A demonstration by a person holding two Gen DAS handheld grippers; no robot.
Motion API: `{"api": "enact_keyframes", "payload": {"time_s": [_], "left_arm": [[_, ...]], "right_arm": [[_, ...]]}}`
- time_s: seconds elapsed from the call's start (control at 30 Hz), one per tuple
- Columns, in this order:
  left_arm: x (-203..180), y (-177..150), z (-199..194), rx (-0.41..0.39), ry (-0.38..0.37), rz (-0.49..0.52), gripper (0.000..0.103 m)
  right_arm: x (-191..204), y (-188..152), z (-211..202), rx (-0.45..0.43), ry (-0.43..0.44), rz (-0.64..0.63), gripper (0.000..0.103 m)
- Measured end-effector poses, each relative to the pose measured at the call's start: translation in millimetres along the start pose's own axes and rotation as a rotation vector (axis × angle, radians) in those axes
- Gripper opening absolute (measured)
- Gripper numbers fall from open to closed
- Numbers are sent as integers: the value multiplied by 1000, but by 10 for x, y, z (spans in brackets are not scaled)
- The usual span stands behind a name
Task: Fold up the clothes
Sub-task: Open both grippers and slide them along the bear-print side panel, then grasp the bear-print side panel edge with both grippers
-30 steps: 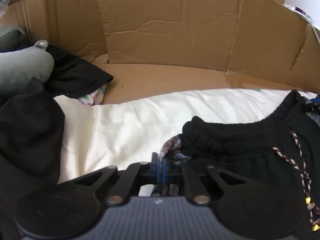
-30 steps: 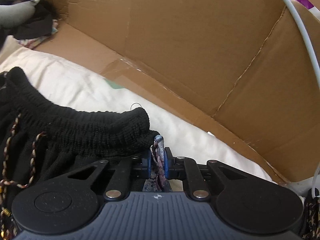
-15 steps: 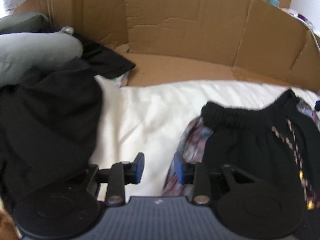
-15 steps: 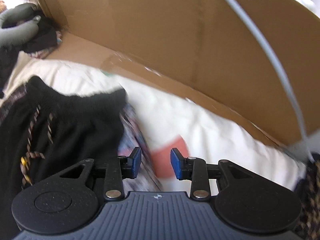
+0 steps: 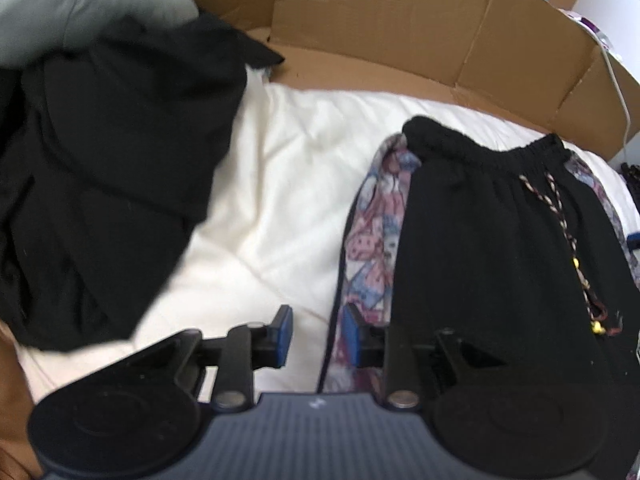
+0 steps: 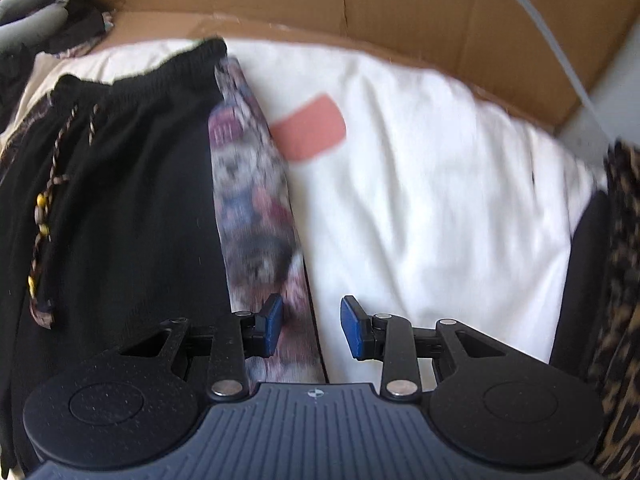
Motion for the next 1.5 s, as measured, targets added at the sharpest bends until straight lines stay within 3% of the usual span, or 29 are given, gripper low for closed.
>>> {"api": "enact_keyframes", "payload": {"time_s": [0.3, 0.53, 0.6, 0.63, 0.67, 0.7, 1.0, 1.17, 1.27, 1.5], "left_arm": [[100, -108, -109, -9, -33, -33, 27], [149, -306, 18, 68, -160, -104, 24], [175, -326, 34, 66, -157, -103, 15], [186, -328, 38, 65, -156, -104, 7], [195, -325, 38, 62, -158, -104, 5], [200, -323, 31, 60, -161, -98, 4], [314, -319, -8, 50, -65, -14, 3], [275, -293, -76, 37, -42, -28, 5], [262, -297, -182, 19, -35, -32, 7], [269, -487, -326, 27, -43, -69, 9]], "right_arm": [[-18, -174, -78, 14, 23, 14, 38], [0, -183, -79, 34, 69, 44, 37], [16, -197, -59, 48, 72, 38, 18], [31, -199, -55, 50, 73, 31, 15], [48, -201, -52, 53, 76, 24, 3], [62, -202, -54, 57, 84, 21, 1], [-53, -213, -66, 43, -12, 51, 1], [-106, -184, -139, 29, -33, 82, 5], [-150, -175, -219, 14, -35, 93, 10], [-99, -444, -181, 98, 17, 71, 17]]}}
Point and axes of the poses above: each gripper's, at about its wrist camera, not at the fingertips, and z roughly the way its jaws point, x to its left, y to its top, the point moved 7 cm from there along z, roughly the way its jaws point, and after that the axes turned 1 degree about -y, right-handed, at the moved point
